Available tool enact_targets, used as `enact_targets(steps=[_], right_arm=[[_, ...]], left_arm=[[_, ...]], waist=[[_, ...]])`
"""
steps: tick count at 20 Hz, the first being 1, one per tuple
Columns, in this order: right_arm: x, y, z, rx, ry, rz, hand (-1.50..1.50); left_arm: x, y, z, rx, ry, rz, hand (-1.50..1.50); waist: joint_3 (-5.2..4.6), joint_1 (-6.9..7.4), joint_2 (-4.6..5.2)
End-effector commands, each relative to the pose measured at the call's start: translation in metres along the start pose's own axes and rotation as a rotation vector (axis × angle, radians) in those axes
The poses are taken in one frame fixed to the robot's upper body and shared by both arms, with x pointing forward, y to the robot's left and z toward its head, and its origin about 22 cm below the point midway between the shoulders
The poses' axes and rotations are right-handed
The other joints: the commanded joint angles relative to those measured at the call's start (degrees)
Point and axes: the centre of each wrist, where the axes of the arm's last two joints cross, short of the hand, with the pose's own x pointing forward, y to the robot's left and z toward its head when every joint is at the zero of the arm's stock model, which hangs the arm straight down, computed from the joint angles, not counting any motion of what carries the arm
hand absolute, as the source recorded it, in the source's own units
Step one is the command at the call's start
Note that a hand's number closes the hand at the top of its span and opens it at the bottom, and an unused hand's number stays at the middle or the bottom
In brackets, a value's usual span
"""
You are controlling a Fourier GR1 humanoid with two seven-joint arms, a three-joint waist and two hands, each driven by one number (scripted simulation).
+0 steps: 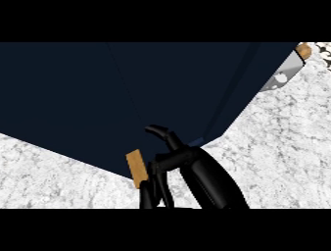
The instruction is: Pick up the bottled water, place it into the cabinet and close the cabinet
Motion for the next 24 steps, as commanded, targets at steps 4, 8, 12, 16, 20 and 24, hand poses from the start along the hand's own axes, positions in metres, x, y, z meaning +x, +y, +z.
enact_targets(steps=[4,8,12,16,20,24], right_arm=[[0.026,-0.038,-0.051,0.026,-0.060,-0.112,1.50],[0.025,-0.067,-0.069,0.011,-0.063,-0.107,1.50],[0.028,-0.098,-0.093,0.010,-0.052,-0.113,1.50],[0.031,-0.128,-0.102,0.020,-0.037,-0.076,1.50],[0.029,-0.127,-0.127,0.074,-0.009,-0.060,1.50],[0.022,-0.119,-0.138,0.099,-0.011,-0.051,1.50]], left_arm=[[0.010,0.016,0.015,0.003,0.008,-0.010,-1.50],[0.017,0.020,0.024,0.010,-0.019,0.004,-1.50],[0.019,0.039,0.024,0.029,-0.018,-0.006,-1.50],[0.044,0.034,0.039,0.043,-0.018,-0.023,-1.50],[0.040,0.025,0.022,0.017,-0.035,-0.018,-1.50],[0.035,0.025,0.022,0.029,-0.012,-0.006,-1.50]], waist=[[-0.05,-0.47,-0.47],[-0.04,-0.72,-0.53],[-0.06,-1.07,-0.45],[-0.04,-0.53,-0.54],[-0.04,-0.72,-0.38],[-0.05,-0.73,-0.32]])
